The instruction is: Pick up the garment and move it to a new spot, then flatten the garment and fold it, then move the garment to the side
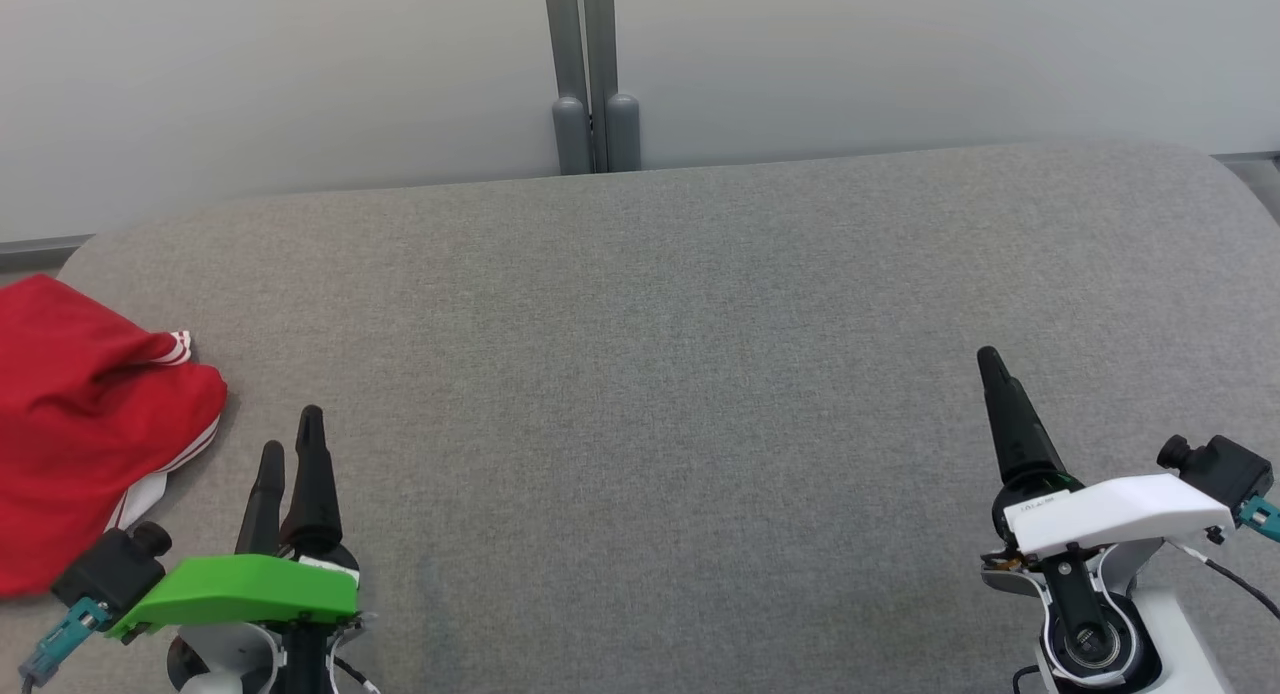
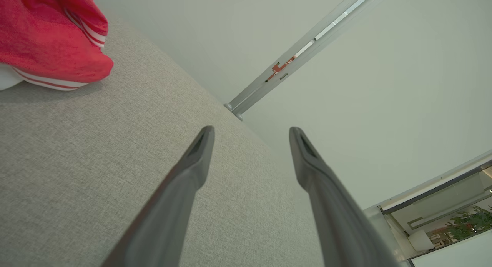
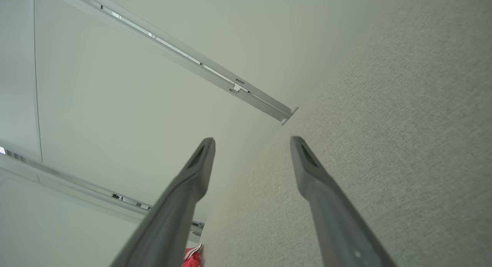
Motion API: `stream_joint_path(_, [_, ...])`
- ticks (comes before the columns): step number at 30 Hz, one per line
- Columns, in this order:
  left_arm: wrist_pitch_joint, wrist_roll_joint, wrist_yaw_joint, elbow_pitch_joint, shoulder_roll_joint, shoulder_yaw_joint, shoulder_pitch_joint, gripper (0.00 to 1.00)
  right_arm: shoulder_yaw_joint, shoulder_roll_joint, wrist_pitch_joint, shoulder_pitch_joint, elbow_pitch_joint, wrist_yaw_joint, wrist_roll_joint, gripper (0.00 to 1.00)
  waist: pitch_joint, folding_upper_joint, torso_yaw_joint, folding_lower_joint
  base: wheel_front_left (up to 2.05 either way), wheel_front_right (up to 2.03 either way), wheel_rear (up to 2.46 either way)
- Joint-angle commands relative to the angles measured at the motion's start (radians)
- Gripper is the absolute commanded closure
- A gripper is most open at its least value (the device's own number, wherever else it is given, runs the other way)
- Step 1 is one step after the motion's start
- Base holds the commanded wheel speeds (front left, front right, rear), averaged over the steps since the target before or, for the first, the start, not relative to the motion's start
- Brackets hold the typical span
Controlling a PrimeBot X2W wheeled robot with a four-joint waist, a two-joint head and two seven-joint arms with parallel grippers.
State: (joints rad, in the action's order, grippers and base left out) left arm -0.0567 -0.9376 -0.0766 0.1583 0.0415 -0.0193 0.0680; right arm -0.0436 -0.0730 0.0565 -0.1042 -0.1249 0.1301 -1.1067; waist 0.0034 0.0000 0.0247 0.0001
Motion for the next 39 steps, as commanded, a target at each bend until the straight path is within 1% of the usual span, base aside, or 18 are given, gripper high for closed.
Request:
stream_joint_path(1, [-0.012, 0.062, 0.011, -0.018, 0.007, 0.009, 0.011, 0.0, -0.009, -0.01, 0.011, -0.025, 0.02, 0.0, 0.052, 0.0, 0.0, 0.0, 0.001, -0.0001, 0.0, 0.0, 0.0])
stream_joint_path(3, [-0.019, 0.121, 0.025, -0.02, 0.008, 0.02, 0.01, 0.0, -0.015, -0.013, 0.019, -0.027, 0.022, 0.0, 0.11, 0.0, 0.0, 0.0, 0.002, -0.0001, 0.0, 0.0, 0.0])
stream_joint_path(7, [-0.032, 0.2, 0.044, -0.017, 0.014, 0.037, 0.009, 0.0, -0.032, -0.019, 0.032, -0.026, 0.023, 0.0, 0.203, 0.0, 0.0, 0.0, 0.003, -0.0001, 0.0, 0.0, 0.0])
stream_joint_path(15, [-0.056, 0.304, 0.065, -0.015, 0.025, 0.068, 0.003, 0.0, -0.039, -0.022, 0.056, -0.025, 0.025, 0.0, 0.346, 0.0, -0.003, 0.0, 0.007, -0.0001, 0.0, 0.0, 0.0])
stream_joint_path(22, [-0.077, 0.382, 0.07, -0.014, 0.033, 0.091, 0.0, 0.0, -0.051, -0.028, 0.076, -0.028, 0.01, 0.001, 0.439, 0.0, -0.006, 0.0, 0.011, -0.0001, 0.0, 0.0, 0.0])
stream_joint_path(33, [-0.106, 0.481, 0.082, -0.023, 0.039, 0.102, -0.005, 0.0, -0.061, -0.031, 0.105, -0.035, -0.014, 0.001, 0.547, 0.0, -0.005, 0.0, 0.016, -0.0001, 0.0, 0.0, 0.0])
stream_joint_path(39, [-0.12, 0.539, 0.079, -0.029, 0.039, 0.108, -0.006, 0.0, -0.069, -0.032, 0.12, -0.038, -0.019, 0.001, 0.603, 0.0, -0.003, 0.0, 0.021, -0.0001, 0.0, 0.0, 0.0])
